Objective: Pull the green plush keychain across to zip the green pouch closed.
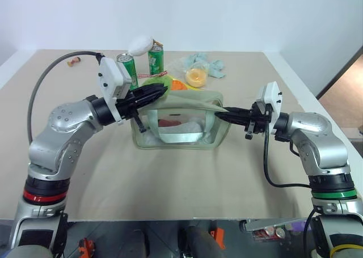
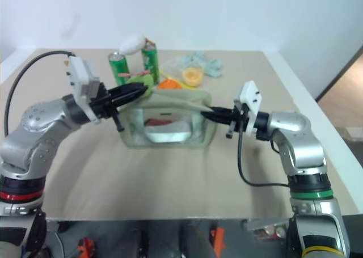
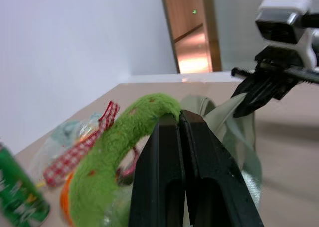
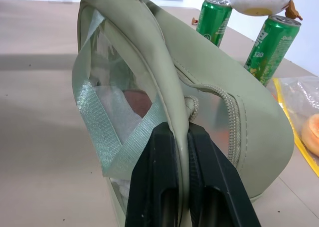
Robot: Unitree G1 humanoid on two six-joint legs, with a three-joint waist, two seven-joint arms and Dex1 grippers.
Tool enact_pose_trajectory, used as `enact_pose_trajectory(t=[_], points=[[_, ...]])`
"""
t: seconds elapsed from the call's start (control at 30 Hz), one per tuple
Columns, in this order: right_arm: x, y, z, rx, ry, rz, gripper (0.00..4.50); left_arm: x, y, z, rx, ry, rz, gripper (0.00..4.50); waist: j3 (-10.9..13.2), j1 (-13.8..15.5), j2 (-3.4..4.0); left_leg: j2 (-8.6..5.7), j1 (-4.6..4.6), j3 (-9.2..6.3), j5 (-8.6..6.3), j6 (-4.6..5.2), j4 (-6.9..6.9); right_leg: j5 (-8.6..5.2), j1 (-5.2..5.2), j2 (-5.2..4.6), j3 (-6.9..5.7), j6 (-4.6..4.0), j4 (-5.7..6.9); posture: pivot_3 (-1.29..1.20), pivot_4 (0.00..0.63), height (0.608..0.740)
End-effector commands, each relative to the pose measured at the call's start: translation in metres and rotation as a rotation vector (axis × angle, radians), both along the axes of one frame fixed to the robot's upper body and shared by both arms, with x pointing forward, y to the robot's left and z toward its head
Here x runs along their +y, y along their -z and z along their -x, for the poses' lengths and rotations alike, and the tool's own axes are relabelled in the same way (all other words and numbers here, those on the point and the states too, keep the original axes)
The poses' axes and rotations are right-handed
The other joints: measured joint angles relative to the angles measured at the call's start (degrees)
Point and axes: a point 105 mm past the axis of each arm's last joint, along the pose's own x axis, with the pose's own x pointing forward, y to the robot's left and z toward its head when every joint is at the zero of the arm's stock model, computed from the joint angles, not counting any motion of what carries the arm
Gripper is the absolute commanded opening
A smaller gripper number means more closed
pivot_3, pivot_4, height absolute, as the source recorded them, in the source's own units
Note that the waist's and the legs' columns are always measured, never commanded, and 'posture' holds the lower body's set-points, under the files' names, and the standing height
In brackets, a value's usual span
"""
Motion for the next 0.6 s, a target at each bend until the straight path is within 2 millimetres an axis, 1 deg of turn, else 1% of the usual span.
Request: enact_pose_trajectory(t=[0.03, 0.3, 0.4, 0.5, 0.6], points=[[-0.002, -0.014, 0.001, -0.051, 0.005, 0.007, 0.0, -0.011, -0.012, 0.003, -0.067, 0.037, 0.005, 0.09, 0.0, 0.0, 0.0, -0.01, 0.0, 0.01, 0.0, 0.0, 0.0, 0.0, 0.0, -0.01, 0.0, 0.0, 0.0, 0.0, 0.15, 0.74], [-0.003, -0.014, 0.002, -0.047, 0.003, 0.005, 0.0, -0.026, -0.016, -0.003, -0.084, 0.06, 0.019, 0.09, 0.0, 0.02, 0.01, -0.03, -0.01, 0.0, 0.01, 0.02, 0.02, 0.01, 0.0, 0.01, 0.01, 0.02, 0.01, 0.0, 0.15, 0.74], [-0.004, -0.013, 0.002, -0.043, 0.002, 0.004, 0.0, -0.025, -0.02, -0.008, -0.089, 0.04, 0.035, 0.09, 0.0, 0.03, 0.01, -0.04, -0.01, 0.0, 0.01, 0.02, 0.02, 0.01, 0.0, 0.01, 0.0, 0.02, 0.0, 0.0, 0.15, 0.74], [-0.004, -0.011, 0.002, -0.039, 0.002, 0.001, 0.0, -0.02, -0.03, -0.014, -0.084, 0.003, 0.076, 0.09, 0.0, 0.03, 0.01, -0.04, -0.02, -0.01, 0.02, 0.02, 0.03, 0.02, 0.0, 0.0, 0.0, 0.04, 0.01, 0.0, 0.15, 0.74], [-0.004, -0.01, 0.002, -0.038, 0.001, 0.0, 0.0, -0.014, -0.036, -0.017, -0.072, -0.018, 0.104, 0.09, 0.0, 0.03, 0.01, -0.04, -0.02, -0.01, 0.02, 0.02, 0.03, 0.02, 0.0, 0.0, 0.0, 0.04, 0.01, 0.0, 0.15, 0.74]])
